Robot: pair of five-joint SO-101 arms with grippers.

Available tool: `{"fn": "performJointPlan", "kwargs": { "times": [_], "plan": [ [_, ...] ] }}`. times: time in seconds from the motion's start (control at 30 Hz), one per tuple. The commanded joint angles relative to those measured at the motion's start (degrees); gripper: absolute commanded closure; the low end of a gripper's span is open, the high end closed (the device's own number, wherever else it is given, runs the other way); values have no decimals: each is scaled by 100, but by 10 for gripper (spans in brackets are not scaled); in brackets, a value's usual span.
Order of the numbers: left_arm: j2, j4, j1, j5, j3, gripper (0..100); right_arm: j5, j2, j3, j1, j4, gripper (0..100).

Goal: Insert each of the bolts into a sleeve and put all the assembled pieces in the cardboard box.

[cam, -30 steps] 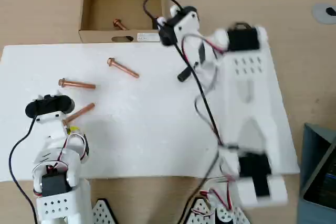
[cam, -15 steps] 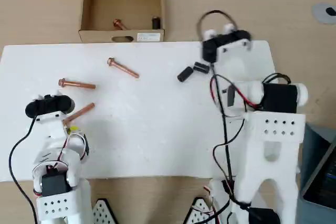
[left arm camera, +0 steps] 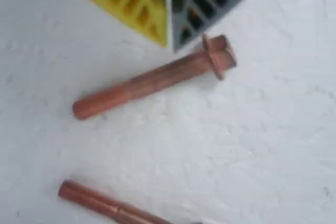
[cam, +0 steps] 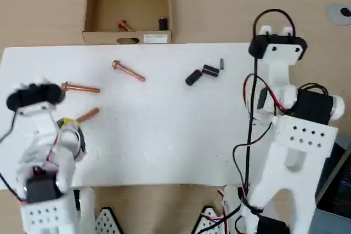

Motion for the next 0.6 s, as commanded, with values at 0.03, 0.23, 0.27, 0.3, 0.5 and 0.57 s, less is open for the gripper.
{"fn": "performJointPlan", "kwargs": {
  "times": [0.03,0.23,0.27,0.3,0.5,0.57],
  "plan": [
    [1877,26,79,818,-1705,994,-44,-189,13,224,88,988],
    [4066,35,35,1776,-3147,998,-44,-189,198,321,97,988],
    [4338,35,35,2040,-3341,998,-44,-189,259,356,97,988],
    [4611,35,44,2330,-3552,998,-44,-189,330,400,97,988],
    [6053,35,70,3349,-4563,998,-44,-189,505,769,70,988],
    [6466,35,79,3631,-4782,997,-44,-189,505,840,62,988]
  ]
}}
